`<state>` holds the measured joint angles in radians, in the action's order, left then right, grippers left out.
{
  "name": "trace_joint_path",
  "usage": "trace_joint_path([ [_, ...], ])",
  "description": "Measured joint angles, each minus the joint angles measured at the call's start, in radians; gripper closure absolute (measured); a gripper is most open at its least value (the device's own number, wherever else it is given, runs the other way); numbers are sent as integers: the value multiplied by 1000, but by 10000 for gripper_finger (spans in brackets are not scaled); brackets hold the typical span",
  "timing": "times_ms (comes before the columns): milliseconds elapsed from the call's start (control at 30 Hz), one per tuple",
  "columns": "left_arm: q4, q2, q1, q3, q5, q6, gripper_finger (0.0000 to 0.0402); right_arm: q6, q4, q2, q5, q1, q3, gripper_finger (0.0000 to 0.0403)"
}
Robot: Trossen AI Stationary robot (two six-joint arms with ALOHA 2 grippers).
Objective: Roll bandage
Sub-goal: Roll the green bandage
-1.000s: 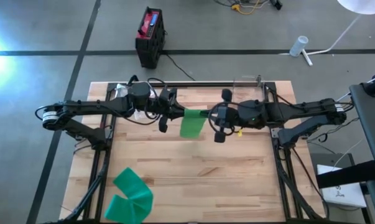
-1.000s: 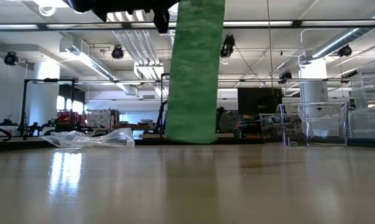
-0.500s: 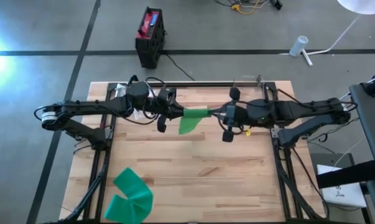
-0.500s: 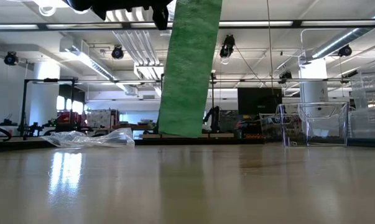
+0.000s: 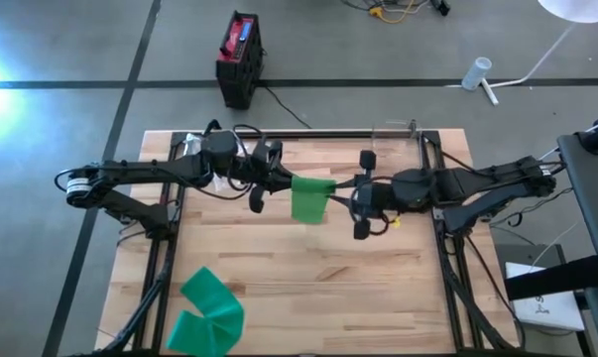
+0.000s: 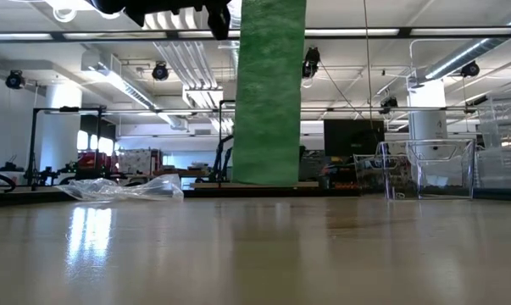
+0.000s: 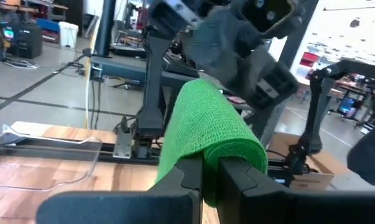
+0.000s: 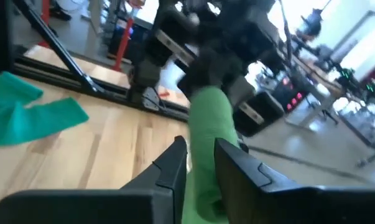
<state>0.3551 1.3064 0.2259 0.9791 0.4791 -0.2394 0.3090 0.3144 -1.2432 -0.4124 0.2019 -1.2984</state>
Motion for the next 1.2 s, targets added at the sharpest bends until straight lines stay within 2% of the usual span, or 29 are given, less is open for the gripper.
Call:
trace_joint_path([
  [100,0,0,-9,0,25,38,395,-67,-12,-19,5,-31,0,327],
  [233,-3,0,-24,0,37,71,395,-190,-13,-33,125,-74,-1,331],
  [333,10,-1,-23,0,39,63,395,-201,-21,-29,147,-79,-5,323],
  [567,49,-6,-24,4,64,2,395,-112,-27,51,147,-76,-33,268],
  [700,67,-9,-24,4,69,-94,395,-91,-37,143,147,-74,22,228],
  [800,83,-11,-22,4,66,-162,395,-98,-133,191,147,-74,143,204],
  [1000,123,-12,-17,4,64,-292,395,-114,-486,181,150,-79,410,169],
  [1100,128,-13,-10,7,62,-330,395,-136,-607,134,151,-94,461,154],
  [1200,125,-13,-3,20,62,-338,395,-153,-647,83,162,-109,457,145],
])
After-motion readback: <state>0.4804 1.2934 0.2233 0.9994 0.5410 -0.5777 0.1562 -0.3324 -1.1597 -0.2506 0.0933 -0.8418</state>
